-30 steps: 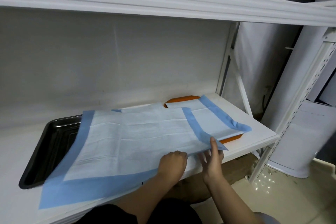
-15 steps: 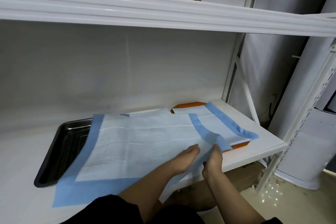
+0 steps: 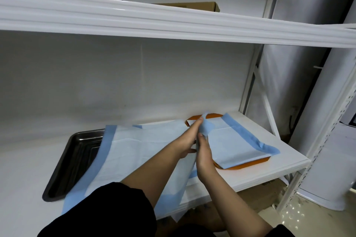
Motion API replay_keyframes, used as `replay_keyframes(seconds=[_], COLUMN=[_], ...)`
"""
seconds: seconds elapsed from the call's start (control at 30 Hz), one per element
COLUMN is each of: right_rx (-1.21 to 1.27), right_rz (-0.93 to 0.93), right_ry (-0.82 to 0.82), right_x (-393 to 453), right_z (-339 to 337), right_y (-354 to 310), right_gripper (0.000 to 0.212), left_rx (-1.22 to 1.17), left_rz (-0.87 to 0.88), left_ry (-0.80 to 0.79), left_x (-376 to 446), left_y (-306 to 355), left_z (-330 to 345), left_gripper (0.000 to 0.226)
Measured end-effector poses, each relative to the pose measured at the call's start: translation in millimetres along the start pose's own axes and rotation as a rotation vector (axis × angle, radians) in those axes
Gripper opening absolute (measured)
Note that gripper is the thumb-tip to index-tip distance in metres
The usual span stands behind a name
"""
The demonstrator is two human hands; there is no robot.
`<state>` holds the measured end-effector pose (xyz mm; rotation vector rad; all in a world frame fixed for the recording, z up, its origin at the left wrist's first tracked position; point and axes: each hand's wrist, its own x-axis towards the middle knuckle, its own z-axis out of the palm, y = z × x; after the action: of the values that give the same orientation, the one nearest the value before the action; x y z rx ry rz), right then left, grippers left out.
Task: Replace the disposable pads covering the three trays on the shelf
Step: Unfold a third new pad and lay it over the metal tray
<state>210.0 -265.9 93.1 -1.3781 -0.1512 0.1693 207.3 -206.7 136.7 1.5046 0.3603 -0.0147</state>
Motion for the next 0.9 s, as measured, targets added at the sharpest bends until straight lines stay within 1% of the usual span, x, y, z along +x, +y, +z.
replay_keyframes(seconds=[0.07, 0.17, 0.2, 0.3, 0.33, 0.4, 0.5, 0.57, 0.67, 0.73, 0.8, 0.87, 0.9], right_rx=[-0.019, -0.103, -0.122, -0.152, -0.207, -0.327, -0.516, -0.606, -0.681, -0.738, -0.786, -0.850, -0.891], right_rz=[-0.036, -0.088, -0.086, -0.178, -0.206, -0.293, -0.422, -0.468, -0.498, -0.545, -0.571, -0.598, -0.606], right_ry=[-0.071, -0.188, -0.225, -0.352, -0.396, -0.479, -0.589, -0.675, -0.784, -0.875, -0.965, -0.996, -0.990], right_x=[0.6, -11.9, -18.8, -30.4, -34.1, -36.8, -38.6, -40.3, -46.9, -50.5, -51.9, -52.7, -51.9], right_z=[9.5, 29.6, 38.9, 51.6, 56.3, 69.1, 87.6, 101.1, 117.5, 125.1, 129.5, 130.9, 130.3], right_y=[4.2, 4.5, 2.4, 6.2, 8.3, 18.6, 41.5, 55.3, 70.5, 79.0, 86.9, 93.4, 96.7], right_gripper=[0.042, 0.042, 0.042, 0.035, 0.033, 0.037, 0.044, 0.048, 0.051, 0.056, 0.063, 0.069, 0.073], left_rx=[-0.069, -0.225, -0.267, -0.354, -0.358, -0.358, -0.306, -0.200, 0.023, 0.096, 0.129, 0.140, 0.143], left_rz=[-0.030, -0.063, -0.072, -0.103, -0.108, -0.123, -0.159, -0.176, -0.205, -0.214, -0.237, -0.257, -0.264], left_ry=[0.043, 0.071, 0.087, 0.101, 0.108, 0.110, 0.115, 0.159, 0.279, 0.352, 0.405, 0.426, 0.431], left_x=[0.9, 3.9, 1.9, 0.0, -4.3, -11.3, -23.7, -30.8, -37.4, -40.6, -47.0, -52.2, -55.1], left_y=[3.3, 6.7, 7.3, 3.7, 2.4, -1.5, -8.3, -15.2, -32.3, -47.7, -65.8, -84.0, -92.1], left_z=[-15.5, -43.7, -58.8, -95.5, -106.6, -131.2, -164.5, -185.7, -215.7, -234.4, -250.1, -264.1, -269.5], left_gripper=[0.062, 0.067, 0.065, 0.060, 0.057, 0.045, 0.033, 0.025, 0.013, 0.007, 0.009, 0.026, 0.027])
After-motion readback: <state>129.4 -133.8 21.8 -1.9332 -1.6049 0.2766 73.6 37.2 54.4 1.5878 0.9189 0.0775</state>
